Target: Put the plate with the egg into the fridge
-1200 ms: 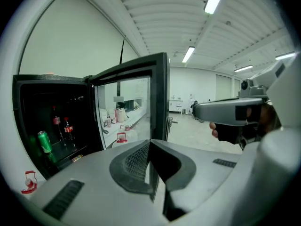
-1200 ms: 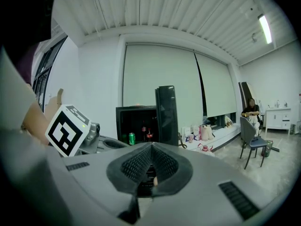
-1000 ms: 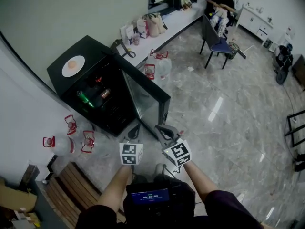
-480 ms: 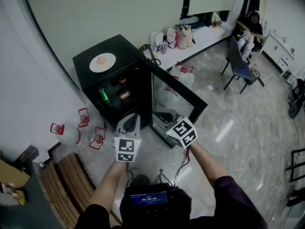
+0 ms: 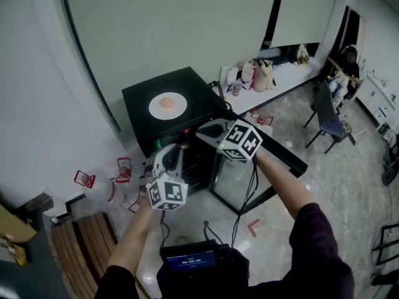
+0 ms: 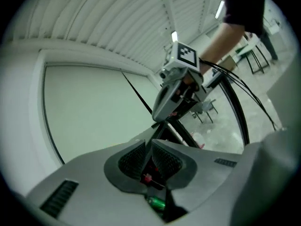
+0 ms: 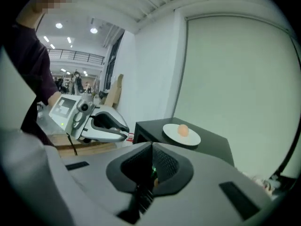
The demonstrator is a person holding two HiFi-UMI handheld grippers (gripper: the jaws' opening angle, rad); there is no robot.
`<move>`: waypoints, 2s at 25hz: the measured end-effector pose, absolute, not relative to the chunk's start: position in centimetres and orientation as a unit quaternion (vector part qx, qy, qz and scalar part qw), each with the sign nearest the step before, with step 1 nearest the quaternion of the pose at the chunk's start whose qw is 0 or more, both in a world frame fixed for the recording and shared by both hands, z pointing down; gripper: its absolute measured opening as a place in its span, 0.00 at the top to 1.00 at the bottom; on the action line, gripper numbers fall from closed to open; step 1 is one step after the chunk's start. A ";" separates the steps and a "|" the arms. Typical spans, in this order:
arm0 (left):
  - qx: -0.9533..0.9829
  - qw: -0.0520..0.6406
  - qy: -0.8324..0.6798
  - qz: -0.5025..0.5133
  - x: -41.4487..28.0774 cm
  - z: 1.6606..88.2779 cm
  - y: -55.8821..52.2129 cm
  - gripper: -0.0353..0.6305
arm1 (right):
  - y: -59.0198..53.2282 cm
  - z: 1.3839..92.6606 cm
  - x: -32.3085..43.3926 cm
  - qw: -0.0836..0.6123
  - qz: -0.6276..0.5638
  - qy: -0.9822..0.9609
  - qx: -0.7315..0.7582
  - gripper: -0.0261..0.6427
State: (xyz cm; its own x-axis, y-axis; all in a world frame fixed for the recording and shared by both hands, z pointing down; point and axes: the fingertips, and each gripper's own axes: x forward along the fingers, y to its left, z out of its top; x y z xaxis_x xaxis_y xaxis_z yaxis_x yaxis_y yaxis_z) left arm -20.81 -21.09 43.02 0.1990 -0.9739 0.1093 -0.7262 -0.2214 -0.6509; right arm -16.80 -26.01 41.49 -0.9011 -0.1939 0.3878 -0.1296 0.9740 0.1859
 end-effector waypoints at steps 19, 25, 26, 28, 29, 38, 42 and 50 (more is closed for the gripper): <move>-0.598 0.394 0.479 -0.508 -23.0 43.1 -30.9 0.77 | -44.9 41.2 -29.3 0.500 -0.209 -0.835 -0.094 0.81; -0.577 0.376 0.487 -0.537 -24.1 44.8 -31.2 0.77 | -46.6 44.1 -32.4 0.535 -0.169 -0.818 -0.126 0.80; -0.577 0.374 0.493 -0.532 -24.3 44.7 -31.2 0.77 | -46.8 44.6 -32.8 0.542 -0.165 -0.814 -0.128 0.80; -0.578 0.370 0.502 -0.527 -24.5 44.5 -31.1 0.77 | -47.0 45.6 -33.3 0.552 -0.161 -0.807 -0.134 0.80; -0.577 0.368 0.503 -0.527 -24.5 44.5 -30.9 0.77 | -47.0 46.0 -33.4 0.556 -0.158 -0.804 -0.137 0.80; -0.566 0.369 0.496 -0.546 -24.6 45.3 -30.0 0.77 | -45.0 46.4 -32.9 0.559 -0.155 -0.800 -0.156 0.81; -0.553 0.379 0.491 -0.556 -24.7 45.8 -28.9 0.77 | -42.9 46.4 -32.0 0.559 -0.162 -0.797 -0.160 0.81; -0.530 0.405 0.485 -0.567 -24.6 46.8 -26.8 0.77 | -38.4 46.5 -30.1 0.562 -0.164 -0.794 -0.163 0.81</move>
State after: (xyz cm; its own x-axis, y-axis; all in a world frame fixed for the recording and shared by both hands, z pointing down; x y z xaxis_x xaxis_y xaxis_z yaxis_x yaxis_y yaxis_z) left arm -24.60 -26.82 46.82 -0.1115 -0.9718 0.2079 -0.0546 -0.2029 -0.9777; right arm -30.14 -38.38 46.52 -0.3154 0.0743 0.9461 0.4432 0.8931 0.0776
